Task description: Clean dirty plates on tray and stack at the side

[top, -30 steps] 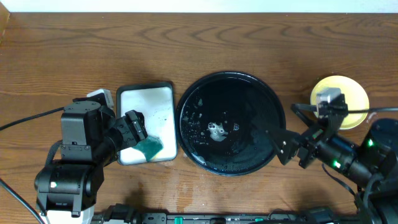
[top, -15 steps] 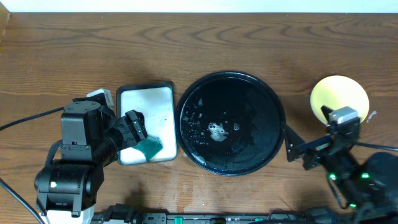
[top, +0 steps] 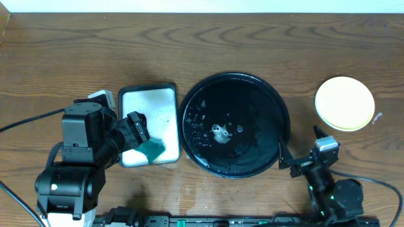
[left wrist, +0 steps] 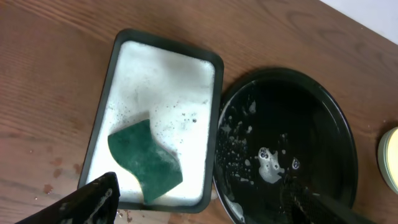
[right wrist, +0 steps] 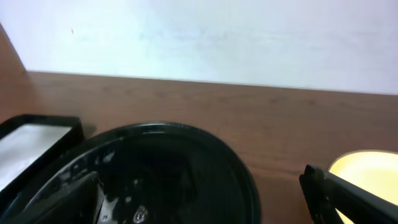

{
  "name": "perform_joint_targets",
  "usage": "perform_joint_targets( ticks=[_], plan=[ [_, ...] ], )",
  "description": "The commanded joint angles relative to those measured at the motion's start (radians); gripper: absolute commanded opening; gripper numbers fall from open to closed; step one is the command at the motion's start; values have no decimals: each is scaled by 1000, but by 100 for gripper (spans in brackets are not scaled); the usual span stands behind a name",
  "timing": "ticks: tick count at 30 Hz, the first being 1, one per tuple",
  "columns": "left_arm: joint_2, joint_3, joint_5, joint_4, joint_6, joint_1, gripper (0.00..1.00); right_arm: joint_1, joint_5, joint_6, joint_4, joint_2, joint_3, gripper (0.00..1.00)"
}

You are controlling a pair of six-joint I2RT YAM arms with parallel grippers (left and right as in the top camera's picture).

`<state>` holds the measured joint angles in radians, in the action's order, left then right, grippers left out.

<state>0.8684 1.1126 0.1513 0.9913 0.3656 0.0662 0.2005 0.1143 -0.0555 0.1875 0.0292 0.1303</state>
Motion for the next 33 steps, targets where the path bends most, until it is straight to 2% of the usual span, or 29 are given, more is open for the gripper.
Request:
perform_joint_targets(
  ticks=[1,3,29,33],
  plan=[
    [0,19,-2,2,-6,-6,84,-10,-13,12,-72,-18,-70,99],
    [0,19,-2,2,-6,-6,83,-10,-13,12,-143,-24,-122,99],
    [-2,19,-2,2,-6,-6,84,-10,-20,12,-123,-24,-125,99],
    [-54,4,-2,2,-6,-6,84,-10,-20,12,-123,-24,-125,99]
  ],
)
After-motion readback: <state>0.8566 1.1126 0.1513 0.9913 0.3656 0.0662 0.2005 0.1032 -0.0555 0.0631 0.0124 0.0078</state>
